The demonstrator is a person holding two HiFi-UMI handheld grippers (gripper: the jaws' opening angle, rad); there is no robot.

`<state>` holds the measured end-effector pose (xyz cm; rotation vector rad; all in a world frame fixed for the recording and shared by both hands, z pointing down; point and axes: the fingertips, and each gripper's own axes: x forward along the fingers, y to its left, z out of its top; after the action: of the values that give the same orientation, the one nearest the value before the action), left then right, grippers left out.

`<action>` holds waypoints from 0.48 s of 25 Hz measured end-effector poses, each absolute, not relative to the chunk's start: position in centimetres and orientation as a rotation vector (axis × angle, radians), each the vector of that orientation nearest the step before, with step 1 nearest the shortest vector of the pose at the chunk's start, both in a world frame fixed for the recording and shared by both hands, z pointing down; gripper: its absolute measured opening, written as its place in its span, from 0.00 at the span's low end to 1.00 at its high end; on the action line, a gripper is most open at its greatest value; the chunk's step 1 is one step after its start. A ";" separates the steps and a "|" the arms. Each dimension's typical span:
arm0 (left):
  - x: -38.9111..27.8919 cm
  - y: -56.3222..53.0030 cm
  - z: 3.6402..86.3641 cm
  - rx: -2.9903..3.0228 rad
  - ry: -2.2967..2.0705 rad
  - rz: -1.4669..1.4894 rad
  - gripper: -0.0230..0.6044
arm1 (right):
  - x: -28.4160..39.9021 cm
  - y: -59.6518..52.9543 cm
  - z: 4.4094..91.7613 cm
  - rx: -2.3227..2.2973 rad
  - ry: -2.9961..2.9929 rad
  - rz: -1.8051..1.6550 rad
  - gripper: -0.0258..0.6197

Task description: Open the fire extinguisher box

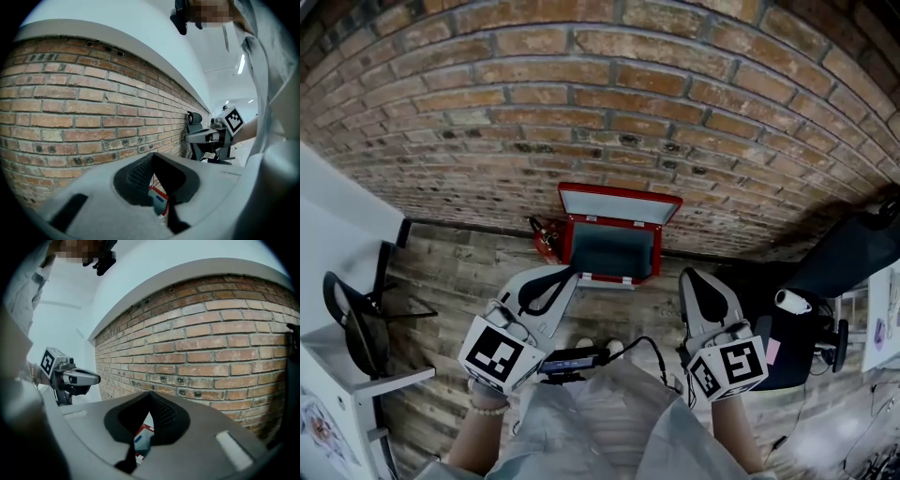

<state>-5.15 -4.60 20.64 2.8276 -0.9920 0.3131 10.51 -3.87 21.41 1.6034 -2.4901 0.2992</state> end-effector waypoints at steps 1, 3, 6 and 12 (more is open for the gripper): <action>-5.2 -4.5 20.7 2.825 -0.994 0.318 0.03 | 10.5 -3.9 21.3 1.603 -2.492 0.299 0.05; -5.3 -4.4 21.0 2.818 -0.999 0.323 0.03 | 10.4 -3.9 21.2 1.598 -2.495 0.296 0.05; -5.4 -4.3 21.3 2.808 -1.000 0.321 0.03 | 10.1 -4.0 21.0 1.587 -2.498 0.282 0.04; -5.7 -4.3 22.3 2.818 -0.993 0.376 0.03 | 9.5 -4.0 21.2 1.565 -2.501 0.267 0.05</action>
<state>-5.70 -4.25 22.25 2.8179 -0.9933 0.3759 9.50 -4.02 21.16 1.5654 -2.5010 0.2669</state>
